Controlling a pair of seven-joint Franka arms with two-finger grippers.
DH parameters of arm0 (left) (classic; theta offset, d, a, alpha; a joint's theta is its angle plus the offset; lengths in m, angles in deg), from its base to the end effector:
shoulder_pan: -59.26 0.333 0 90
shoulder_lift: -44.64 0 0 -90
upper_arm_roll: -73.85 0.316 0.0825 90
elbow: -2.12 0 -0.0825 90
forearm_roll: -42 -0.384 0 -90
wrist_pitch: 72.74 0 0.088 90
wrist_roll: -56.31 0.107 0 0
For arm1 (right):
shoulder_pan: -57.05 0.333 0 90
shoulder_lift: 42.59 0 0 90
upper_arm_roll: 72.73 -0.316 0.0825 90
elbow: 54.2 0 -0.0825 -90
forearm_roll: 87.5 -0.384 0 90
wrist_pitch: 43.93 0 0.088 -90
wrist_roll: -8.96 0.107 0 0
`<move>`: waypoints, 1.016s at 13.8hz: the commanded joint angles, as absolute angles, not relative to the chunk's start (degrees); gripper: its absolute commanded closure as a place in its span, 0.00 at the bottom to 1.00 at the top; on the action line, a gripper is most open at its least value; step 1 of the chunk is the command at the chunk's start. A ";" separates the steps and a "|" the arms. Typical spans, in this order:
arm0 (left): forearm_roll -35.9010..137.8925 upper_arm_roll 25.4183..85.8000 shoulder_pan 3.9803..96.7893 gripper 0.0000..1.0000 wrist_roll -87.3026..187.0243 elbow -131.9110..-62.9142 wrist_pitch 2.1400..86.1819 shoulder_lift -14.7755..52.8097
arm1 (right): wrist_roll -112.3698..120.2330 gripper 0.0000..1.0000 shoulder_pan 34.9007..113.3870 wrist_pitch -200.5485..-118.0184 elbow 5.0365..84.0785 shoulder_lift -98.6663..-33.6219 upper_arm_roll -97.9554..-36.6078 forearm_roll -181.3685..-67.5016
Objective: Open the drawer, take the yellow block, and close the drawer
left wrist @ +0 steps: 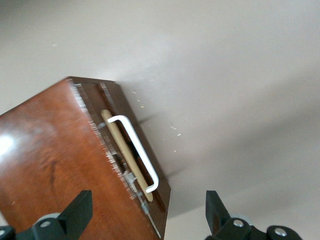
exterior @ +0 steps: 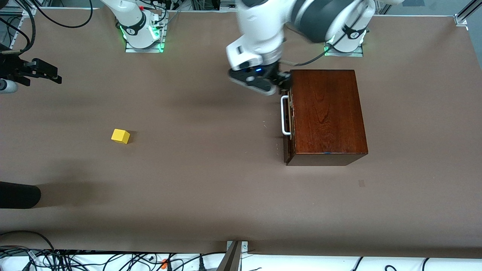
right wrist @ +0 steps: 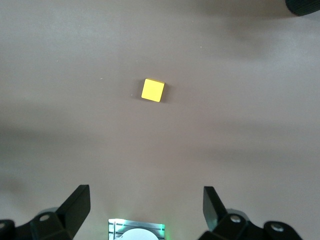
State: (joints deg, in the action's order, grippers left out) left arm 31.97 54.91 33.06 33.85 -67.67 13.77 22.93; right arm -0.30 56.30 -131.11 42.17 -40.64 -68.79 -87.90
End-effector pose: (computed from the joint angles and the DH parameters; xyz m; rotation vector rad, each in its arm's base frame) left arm 0.5042 -0.4188 0.5642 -3.0050 0.5675 0.0416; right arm 0.5330 -0.0435 0.5870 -3.1085 -0.1242 0.1937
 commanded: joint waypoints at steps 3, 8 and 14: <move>40.85 55.12 46.68 0.00 30.92 -69.15 9.46 30.30 | 0.44 0.00 56.69 -132.25 43.01 -40.22 -68.60 -88.03; 41.47 67.05 48.26 0.00 28.36 -70.12 4.87 33.56 | 0.44 0.00 56.69 -132.08 43.01 -40.22 -68.60 -88.03; 43.32 69.01 56.36 0.00 36.79 -75.11 5.83 35.66 | 0.35 0.00 56.69 -132.26 43.01 -40.22 -68.42 -87.94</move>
State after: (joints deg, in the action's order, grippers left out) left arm 41.25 68.80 54.98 34.53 -70.21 4.89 32.11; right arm -0.27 56.40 -131.69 42.42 -40.71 -68.69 -87.91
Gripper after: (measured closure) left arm 0.000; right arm 0.000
